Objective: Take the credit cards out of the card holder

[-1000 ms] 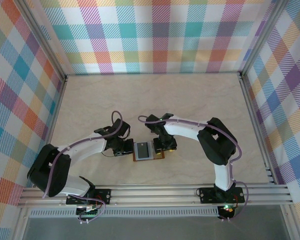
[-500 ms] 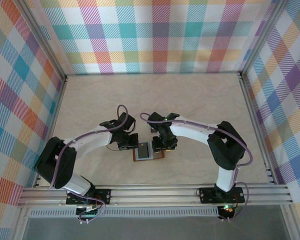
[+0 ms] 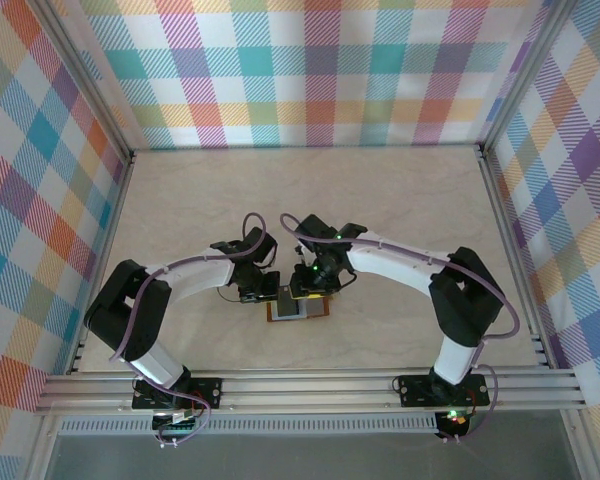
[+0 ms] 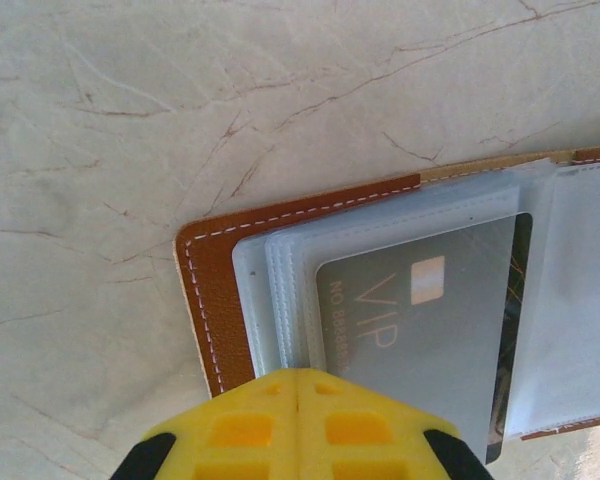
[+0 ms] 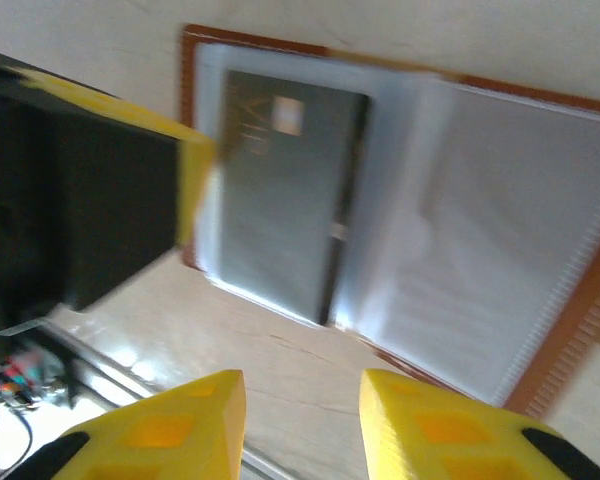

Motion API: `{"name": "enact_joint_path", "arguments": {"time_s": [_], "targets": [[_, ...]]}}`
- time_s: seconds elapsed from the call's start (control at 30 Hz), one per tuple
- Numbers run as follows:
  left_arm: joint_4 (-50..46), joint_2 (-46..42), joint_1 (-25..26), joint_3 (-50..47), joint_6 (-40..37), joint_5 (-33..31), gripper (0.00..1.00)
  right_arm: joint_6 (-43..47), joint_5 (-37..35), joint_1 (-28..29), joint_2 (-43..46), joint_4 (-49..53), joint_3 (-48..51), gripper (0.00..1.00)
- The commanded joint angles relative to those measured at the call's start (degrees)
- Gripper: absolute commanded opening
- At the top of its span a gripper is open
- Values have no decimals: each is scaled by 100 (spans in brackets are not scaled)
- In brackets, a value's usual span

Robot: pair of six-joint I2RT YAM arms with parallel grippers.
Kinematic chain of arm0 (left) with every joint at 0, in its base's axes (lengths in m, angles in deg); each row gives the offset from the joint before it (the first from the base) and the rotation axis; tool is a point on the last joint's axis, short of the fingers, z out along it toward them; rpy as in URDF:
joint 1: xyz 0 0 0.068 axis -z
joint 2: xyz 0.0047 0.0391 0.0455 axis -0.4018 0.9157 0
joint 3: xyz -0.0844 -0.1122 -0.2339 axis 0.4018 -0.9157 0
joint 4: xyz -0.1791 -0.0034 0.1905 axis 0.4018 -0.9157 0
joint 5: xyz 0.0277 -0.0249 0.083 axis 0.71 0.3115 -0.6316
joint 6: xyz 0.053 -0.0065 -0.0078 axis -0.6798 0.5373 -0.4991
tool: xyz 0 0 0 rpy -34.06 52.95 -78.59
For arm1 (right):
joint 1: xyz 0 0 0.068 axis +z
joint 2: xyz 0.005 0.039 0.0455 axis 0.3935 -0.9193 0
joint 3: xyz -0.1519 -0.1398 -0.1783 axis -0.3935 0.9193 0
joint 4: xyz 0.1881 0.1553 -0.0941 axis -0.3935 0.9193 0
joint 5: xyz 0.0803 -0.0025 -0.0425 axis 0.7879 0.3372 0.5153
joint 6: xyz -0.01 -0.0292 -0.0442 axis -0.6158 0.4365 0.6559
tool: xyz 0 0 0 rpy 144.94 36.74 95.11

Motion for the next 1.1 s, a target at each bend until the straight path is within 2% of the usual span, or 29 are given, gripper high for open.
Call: {"name": "enact_joint_path", "arguments": {"time_s": [0.0, 0.23, 0.63, 1.07], "targets": [[-210, 104, 59, 93, -165, -164, 6, -227, 794, -75, -370, -816, 114, 34], [-242, 124, 66, 74, -154, -192, 6, -236, 917, -149, -797, -1071, 135, 32], [-313, 74, 77, 58, -170, -245, 5, -87, 591, -211, -1035, -986, 259, 32], [-474, -46, 83, 66, -238, -423, 5, -11, 57, -211, -736, -603, 295, 30]]}}
